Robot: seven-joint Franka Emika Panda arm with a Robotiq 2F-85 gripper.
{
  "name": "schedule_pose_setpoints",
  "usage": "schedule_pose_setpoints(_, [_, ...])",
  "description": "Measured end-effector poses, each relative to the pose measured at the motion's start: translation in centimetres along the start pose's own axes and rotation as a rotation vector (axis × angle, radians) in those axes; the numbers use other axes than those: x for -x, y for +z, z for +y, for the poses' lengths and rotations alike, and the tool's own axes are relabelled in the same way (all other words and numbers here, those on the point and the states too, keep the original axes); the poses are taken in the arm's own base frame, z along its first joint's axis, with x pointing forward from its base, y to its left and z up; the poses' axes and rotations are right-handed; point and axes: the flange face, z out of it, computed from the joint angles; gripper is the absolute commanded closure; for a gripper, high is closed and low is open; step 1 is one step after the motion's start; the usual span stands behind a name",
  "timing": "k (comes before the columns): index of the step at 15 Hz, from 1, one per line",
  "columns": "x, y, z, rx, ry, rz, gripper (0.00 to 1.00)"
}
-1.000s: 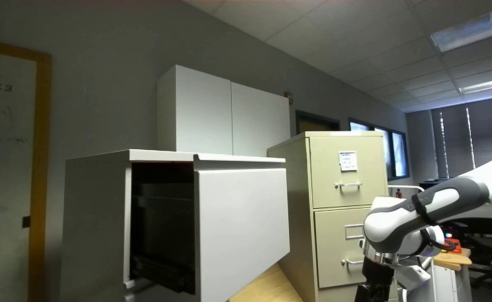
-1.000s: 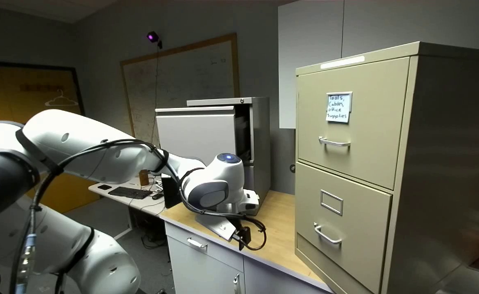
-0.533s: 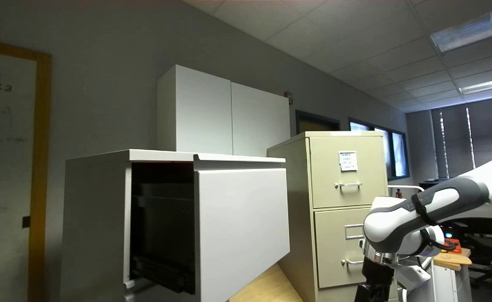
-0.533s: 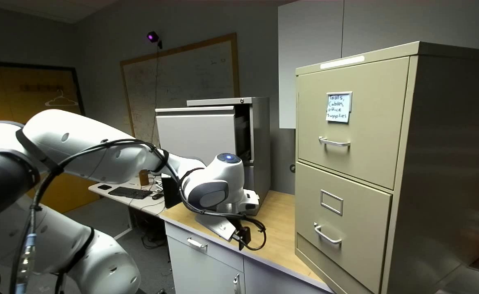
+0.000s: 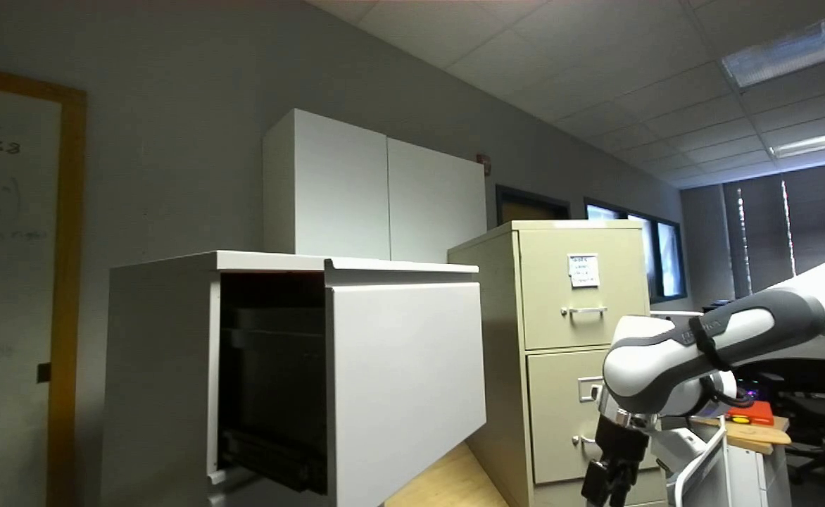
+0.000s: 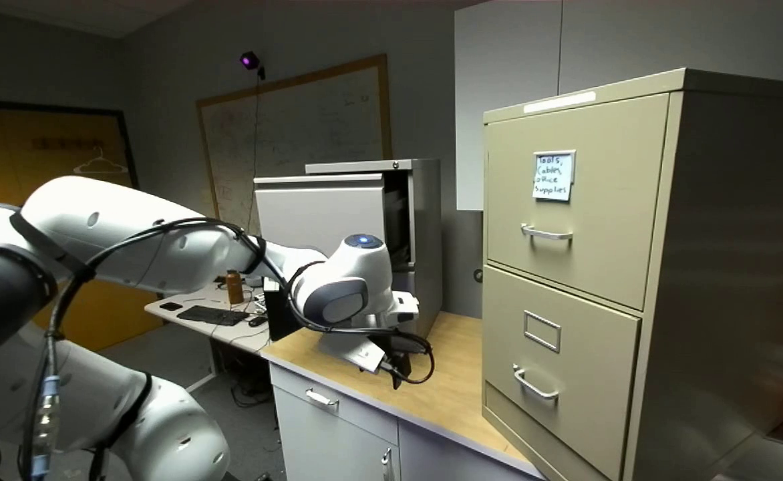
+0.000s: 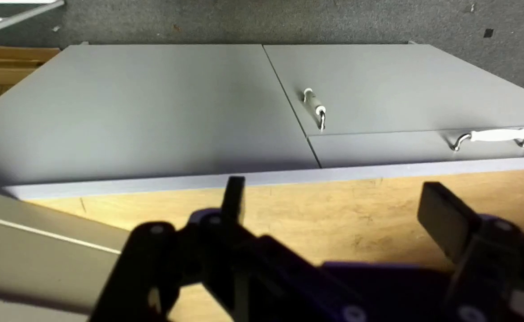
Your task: Close the top drawer of the white file cabinet
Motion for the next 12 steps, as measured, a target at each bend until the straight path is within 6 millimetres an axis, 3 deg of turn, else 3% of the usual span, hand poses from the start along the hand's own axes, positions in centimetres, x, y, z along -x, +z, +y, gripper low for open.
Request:
schedule_pose_setpoints(4, [-1.2, -4.9, -1.8, 0.046, -0.057, 0.113, 0.0])
schedule_pose_setpoints(5, [-1.4, -6.3, -2.2, 0.058, -0.071, 0.147, 0.08])
schedule_pose_setpoints(6, [-1.5, -7.9, -2.8, 0.071, -0.085, 0.185, 0.27])
schedule_pose_setpoints(12, [-1.2, -16.6, -6.5, 0.124, -0.178, 0.396, 0.73])
